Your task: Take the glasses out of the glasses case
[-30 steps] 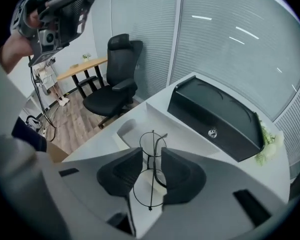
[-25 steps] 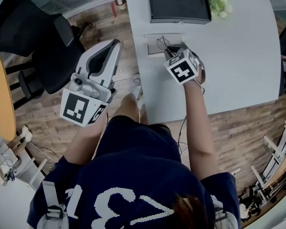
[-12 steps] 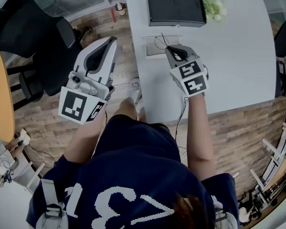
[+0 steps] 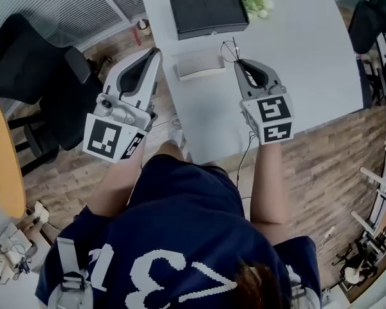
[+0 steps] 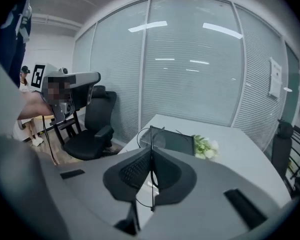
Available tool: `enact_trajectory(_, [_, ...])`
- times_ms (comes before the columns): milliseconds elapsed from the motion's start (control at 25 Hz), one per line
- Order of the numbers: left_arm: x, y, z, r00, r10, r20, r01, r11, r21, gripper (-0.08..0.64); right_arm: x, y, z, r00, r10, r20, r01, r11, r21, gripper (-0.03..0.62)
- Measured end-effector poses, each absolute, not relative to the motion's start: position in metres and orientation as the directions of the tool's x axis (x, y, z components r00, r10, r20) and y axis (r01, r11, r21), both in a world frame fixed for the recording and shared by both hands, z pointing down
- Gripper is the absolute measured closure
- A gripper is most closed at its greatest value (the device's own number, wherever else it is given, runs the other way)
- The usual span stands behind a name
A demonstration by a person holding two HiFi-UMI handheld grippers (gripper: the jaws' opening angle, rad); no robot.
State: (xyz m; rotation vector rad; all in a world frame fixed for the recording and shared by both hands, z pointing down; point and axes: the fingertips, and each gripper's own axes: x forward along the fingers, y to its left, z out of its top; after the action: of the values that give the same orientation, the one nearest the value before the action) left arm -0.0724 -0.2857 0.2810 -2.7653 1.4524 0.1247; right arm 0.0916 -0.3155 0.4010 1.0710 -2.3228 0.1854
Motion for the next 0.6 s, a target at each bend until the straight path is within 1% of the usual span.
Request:
enact_trajectory(160, [-0.033, -0.290, 0.284, 0.628, -0.773, -0.084, -0.774, -0.632, 0.028, 0.546, 0.138, -0.304, 0.399, -0.447, -0.700, 0.557, -0.797, 0.595, 0.108, 0.561])
enact_trajectory(280, [-0.001, -0.289, 0.290, 0.683, -0.726, -0.083, -0.726, -0.687, 0.042, 0.546, 0.169, -0.287, 0.421, -0.377, -0.705, 0.600, -0.839, 0.535, 0.100, 0.561])
enact_trajectory(440, [0.024, -0.281, 0.300, 0.723, -0.688, -0.057, -0.686, -0.726, 0.057, 0.546, 0.195, -0.265, 0.486, -0.299, -0.657, 0.692, -0.877, 0.476, 0.072, 0.561])
enact_trajectory(600, [0.025, -0.272, 0.317, 0.728, -0.686, -0.002, -0.684, -0.726, 0.067, 0.546, 0.206, -0.245, 0.544, -0.265, -0.596, 0.758, -0.897, 0.440, 0.032, 0.561])
